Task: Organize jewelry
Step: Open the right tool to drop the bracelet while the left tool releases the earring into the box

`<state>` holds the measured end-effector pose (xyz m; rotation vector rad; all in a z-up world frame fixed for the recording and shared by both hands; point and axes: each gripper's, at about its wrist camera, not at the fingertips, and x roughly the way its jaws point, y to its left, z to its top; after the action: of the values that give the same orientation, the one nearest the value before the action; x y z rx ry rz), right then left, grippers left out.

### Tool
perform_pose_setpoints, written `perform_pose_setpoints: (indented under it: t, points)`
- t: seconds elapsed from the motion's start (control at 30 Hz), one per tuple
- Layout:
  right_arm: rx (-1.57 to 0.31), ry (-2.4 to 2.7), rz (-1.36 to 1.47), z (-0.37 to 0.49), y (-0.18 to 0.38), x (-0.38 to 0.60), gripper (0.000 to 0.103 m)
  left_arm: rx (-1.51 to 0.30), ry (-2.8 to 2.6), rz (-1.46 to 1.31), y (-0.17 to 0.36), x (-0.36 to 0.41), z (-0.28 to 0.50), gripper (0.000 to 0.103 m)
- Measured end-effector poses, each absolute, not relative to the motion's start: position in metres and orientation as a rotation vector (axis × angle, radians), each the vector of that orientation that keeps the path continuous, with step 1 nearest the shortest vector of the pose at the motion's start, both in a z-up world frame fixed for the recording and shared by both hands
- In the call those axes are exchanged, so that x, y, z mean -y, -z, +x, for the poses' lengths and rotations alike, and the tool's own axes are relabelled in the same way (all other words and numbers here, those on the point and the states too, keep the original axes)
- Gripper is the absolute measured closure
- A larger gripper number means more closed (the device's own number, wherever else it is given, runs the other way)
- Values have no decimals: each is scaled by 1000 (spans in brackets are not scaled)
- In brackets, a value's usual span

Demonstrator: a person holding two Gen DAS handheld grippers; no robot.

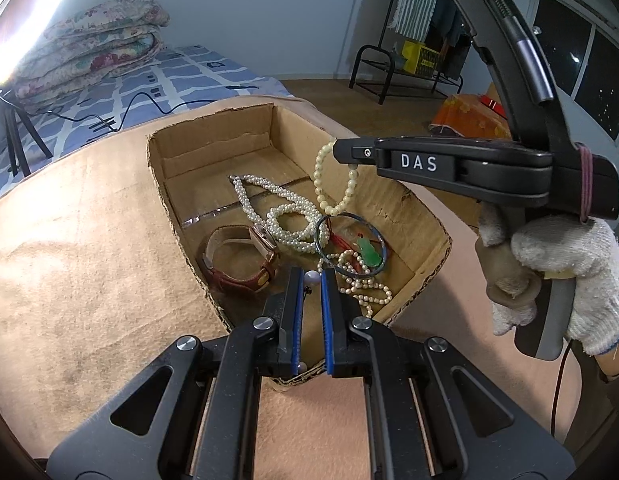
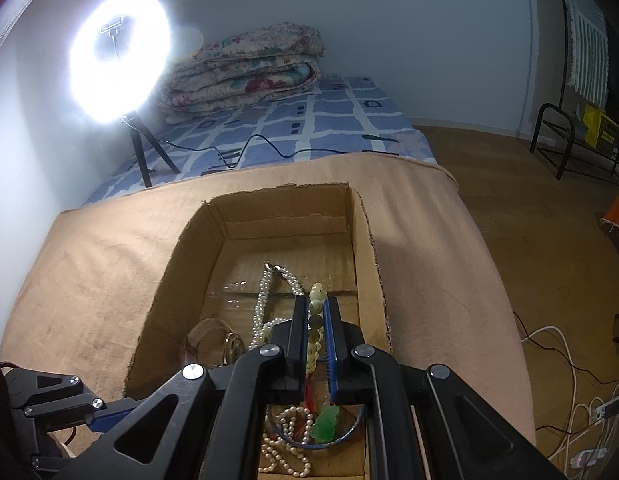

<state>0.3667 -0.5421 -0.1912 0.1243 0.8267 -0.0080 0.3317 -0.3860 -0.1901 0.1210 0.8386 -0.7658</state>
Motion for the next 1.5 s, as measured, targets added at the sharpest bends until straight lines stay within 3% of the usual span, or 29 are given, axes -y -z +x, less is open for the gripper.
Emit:
perform_pose_setpoints:
  t: [0.87, 1.07, 1.37, 1.5]
  points:
    - [-837, 1, 110, 366, 192, 543, 96, -844, 775, 118, 193, 389, 330, 97]
    - [-829, 5, 103, 365, 190, 542, 83, -847, 772, 116, 193, 388, 328, 97]
    - [-807, 6, 99, 360, 182, 541, 73, -846, 773, 121, 190, 387, 326, 96]
    - [-787, 12, 94, 357, 176, 539, 56, -844, 775, 117, 187, 386, 325, 92]
